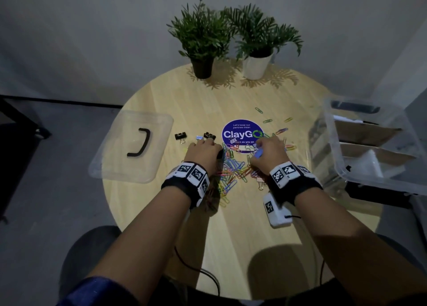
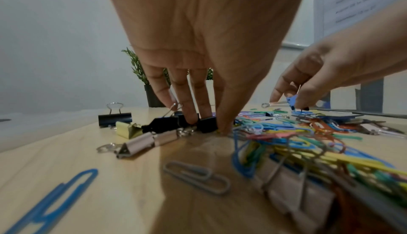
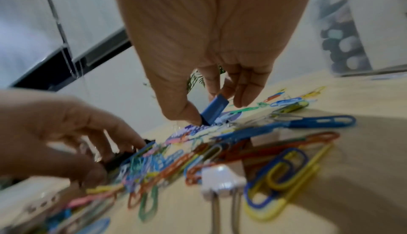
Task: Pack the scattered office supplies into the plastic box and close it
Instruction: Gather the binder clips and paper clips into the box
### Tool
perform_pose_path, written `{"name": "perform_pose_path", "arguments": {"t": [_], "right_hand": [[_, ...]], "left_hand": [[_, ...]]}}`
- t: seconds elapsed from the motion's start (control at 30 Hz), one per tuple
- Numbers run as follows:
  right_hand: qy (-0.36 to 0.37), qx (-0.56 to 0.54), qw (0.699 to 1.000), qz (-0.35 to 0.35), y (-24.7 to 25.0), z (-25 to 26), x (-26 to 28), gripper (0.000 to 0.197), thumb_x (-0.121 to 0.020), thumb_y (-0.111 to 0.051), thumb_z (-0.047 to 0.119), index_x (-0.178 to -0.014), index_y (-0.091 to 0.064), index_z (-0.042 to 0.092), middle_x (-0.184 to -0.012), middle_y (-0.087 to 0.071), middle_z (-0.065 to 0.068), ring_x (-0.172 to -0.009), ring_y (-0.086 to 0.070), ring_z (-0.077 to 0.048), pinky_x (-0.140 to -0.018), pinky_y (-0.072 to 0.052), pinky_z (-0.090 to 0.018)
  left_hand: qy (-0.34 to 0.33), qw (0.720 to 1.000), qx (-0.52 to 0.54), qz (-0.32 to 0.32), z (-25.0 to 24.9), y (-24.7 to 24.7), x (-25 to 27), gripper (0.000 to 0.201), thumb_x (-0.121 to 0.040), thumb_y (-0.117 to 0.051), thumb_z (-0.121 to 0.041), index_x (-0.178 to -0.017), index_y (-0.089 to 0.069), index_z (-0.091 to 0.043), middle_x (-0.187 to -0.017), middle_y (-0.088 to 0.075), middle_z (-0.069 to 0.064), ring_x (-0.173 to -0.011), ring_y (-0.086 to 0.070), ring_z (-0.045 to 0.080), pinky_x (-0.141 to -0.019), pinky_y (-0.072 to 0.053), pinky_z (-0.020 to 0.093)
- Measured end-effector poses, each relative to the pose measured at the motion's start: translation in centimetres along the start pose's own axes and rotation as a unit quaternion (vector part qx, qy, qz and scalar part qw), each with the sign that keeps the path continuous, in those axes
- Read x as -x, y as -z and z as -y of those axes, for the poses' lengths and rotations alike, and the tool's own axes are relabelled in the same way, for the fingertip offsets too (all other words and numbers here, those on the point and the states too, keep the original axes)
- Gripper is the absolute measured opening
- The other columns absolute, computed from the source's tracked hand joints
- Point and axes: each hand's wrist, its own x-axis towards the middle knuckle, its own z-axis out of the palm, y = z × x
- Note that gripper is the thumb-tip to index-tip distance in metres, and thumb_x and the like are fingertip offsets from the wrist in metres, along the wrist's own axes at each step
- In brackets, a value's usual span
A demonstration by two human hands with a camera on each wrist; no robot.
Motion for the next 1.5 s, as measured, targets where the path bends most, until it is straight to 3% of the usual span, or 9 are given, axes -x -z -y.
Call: {"name": "perform_pose_path", "arguments": {"t": [0.13,0.33,0.5,0.7,0.8,0.87,1.07,1.3,1.5], "right_hand": [[-0.028,-0.169,0.985,-0.033,1.3,-1.9,0.4,0.040,-0.075,-0.070,0.012,-0.115,-0.065,0.007,-0.118,-0.056,-0.021,-0.098,-0.062,-0.035,-0.082,-0.044,-0.026],[-0.105,-0.317,0.943,-0.008,1.2,-3.4,1.7,0.020,-0.058,-0.068,0.025,-0.070,-0.053,0.032,-0.091,-0.059,-0.016,-0.074,-0.062,-0.031,-0.071,-0.056,-0.045],[-0.132,-0.448,0.884,-0.017,0.7,-3.8,3.4,0.024,-0.088,-0.038,0.002,-0.070,-0.038,0.017,-0.064,-0.051,-0.010,-0.046,-0.041,-0.017,-0.049,-0.032,-0.028],[-0.030,-0.177,0.984,0.022,0.5,-3.3,6.7,0.012,-0.094,-0.040,0.011,-0.097,-0.050,0.015,-0.077,-0.059,-0.010,-0.064,-0.051,-0.025,-0.060,-0.037,-0.032],[-0.038,-0.086,0.995,0.030,-0.4,-2.5,7.5,0.023,-0.093,-0.048,0.030,-0.103,-0.052,0.010,-0.098,-0.064,-0.010,-0.087,-0.060,-0.030,-0.072,-0.044,-0.034],[-0.045,-0.030,0.998,0.045,-1.3,-2.2,7.4,0.038,-0.091,-0.052,0.039,-0.115,-0.049,0.009,-0.112,-0.061,-0.010,-0.100,-0.060,-0.032,-0.078,-0.046,-0.036],[-0.029,0.055,0.997,0.036,-2.0,-1.4,7.3,0.034,-0.093,-0.045,0.021,-0.126,-0.045,0.011,-0.131,-0.050,-0.015,-0.101,-0.061,-0.037,-0.073,-0.044,-0.035],[-0.051,0.061,0.996,0.052,-2.3,-1.7,7.8,0.041,-0.093,-0.043,0.014,-0.133,-0.035,0.009,-0.141,-0.033,-0.018,-0.104,-0.058,-0.040,-0.071,-0.035,-0.034],[-0.066,-0.017,0.997,0.023,-2.1,-1.9,7.9,0.034,-0.091,-0.042,0.005,-0.124,-0.038,0.001,-0.133,-0.042,-0.022,-0.108,-0.054,-0.040,-0.077,-0.040,-0.038]], "left_hand": [[-0.027,0.999,-0.015,-0.005,0.1,-0.1,0.0,0.048,-0.088,-0.058,-0.028,-0.134,-0.045,-0.025,-0.128,-0.052,0.009,-0.119,-0.051,0.032,-0.098,-0.040,0.045],[-0.040,0.999,0.032,-0.017,0.2,0.3,0.8,0.051,-0.085,-0.062,-0.027,-0.130,-0.039,-0.026,-0.125,-0.054,0.006,-0.116,-0.053,0.029,-0.097,-0.039,0.044],[-0.008,0.980,0.182,-0.074,0.4,1.3,2.3,0.038,-0.085,-0.060,-0.029,-0.121,-0.047,-0.027,-0.116,-0.053,-0.003,-0.107,-0.056,0.021,-0.100,-0.036,0.042],[0.036,0.909,0.399,-0.119,1.7,2.2,4.0,0.019,-0.083,-0.060,-0.007,-0.101,-0.063,-0.014,-0.104,-0.044,0.003,-0.090,-0.055,0.020,-0.094,-0.045,0.030],[0.077,0.883,0.436,-0.156,2.2,1.9,4.9,0.015,-0.086,-0.056,-0.004,-0.089,-0.062,-0.017,-0.107,-0.042,0.004,-0.098,-0.053,0.021,-0.092,-0.043,0.026],[0.113,0.863,0.467,-0.157,2.4,1.6,5.8,0.014,-0.090,-0.053,-0.006,-0.087,-0.062,-0.016,-0.108,-0.040,0.004,-0.099,-0.055,0.028,-0.091,-0.048,0.040],[0.159,0.829,0.530,-0.081,3.3,-0.1,7.8,0.024,-0.089,-0.039,-0.018,-0.070,-0.054,-0.018,-0.086,-0.056,0.010,-0.090,-0.055,0.039,-0.076,-0.039,0.036],[0.174,0.886,0.422,-0.077,3.2,-0.4,9.1,0.029,-0.096,-0.047,-0.035,-0.079,-0.047,-0.012,-0.069,-0.051,0.002,-0.069,-0.050,0.023,-0.066,-0.037,0.033],[0.096,0.942,0.322,0.001,2.5,-0.7,9.4,0.012,-0.090,-0.057,-0.020,-0.101,-0.060,-0.015,-0.107,-0.057,0.005,-0.090,-0.060,0.019,-0.079,-0.050,0.032]]}}
